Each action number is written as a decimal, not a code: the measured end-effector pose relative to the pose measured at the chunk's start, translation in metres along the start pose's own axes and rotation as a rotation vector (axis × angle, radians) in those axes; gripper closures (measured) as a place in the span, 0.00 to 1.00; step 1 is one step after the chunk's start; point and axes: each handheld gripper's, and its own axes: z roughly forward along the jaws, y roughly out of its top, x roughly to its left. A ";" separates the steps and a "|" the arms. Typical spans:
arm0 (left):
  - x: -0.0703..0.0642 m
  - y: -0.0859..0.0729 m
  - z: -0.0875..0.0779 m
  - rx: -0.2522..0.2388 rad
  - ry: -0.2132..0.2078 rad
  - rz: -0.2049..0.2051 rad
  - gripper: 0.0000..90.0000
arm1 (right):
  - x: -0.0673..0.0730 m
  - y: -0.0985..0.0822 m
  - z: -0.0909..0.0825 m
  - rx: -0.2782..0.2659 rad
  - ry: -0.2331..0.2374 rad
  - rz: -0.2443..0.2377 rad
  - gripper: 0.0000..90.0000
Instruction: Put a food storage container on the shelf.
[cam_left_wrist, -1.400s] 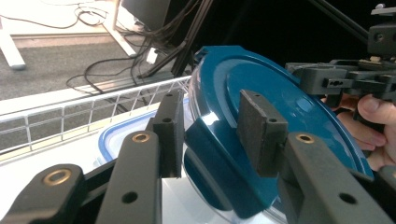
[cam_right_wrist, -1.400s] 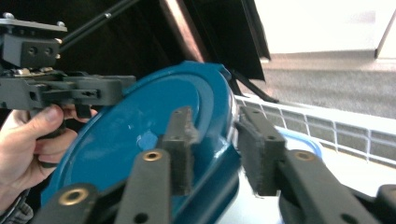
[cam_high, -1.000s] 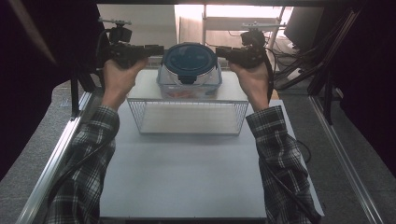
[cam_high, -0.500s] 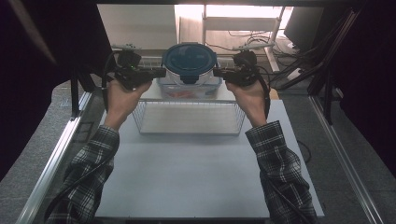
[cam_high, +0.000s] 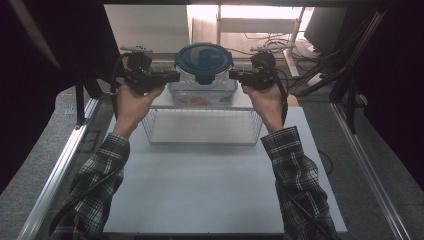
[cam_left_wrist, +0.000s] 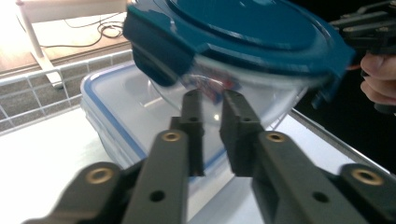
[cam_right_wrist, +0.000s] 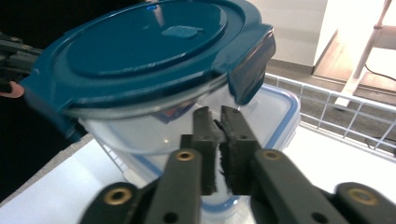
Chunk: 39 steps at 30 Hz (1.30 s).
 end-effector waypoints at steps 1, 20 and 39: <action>0.000 -0.003 -0.001 0.003 -0.010 0.002 0.75 | 0.000 -0.002 -0.002 -0.002 0.009 0.003 0.84; -0.039 -0.084 -0.016 0.022 -0.044 0.153 0.08 | 0.028 -0.063 -0.033 0.025 0.068 -0.116 0.18; -0.062 -0.166 -0.019 0.064 -0.055 0.172 0.04 | 0.051 -0.144 -0.053 0.084 0.113 -0.176 0.03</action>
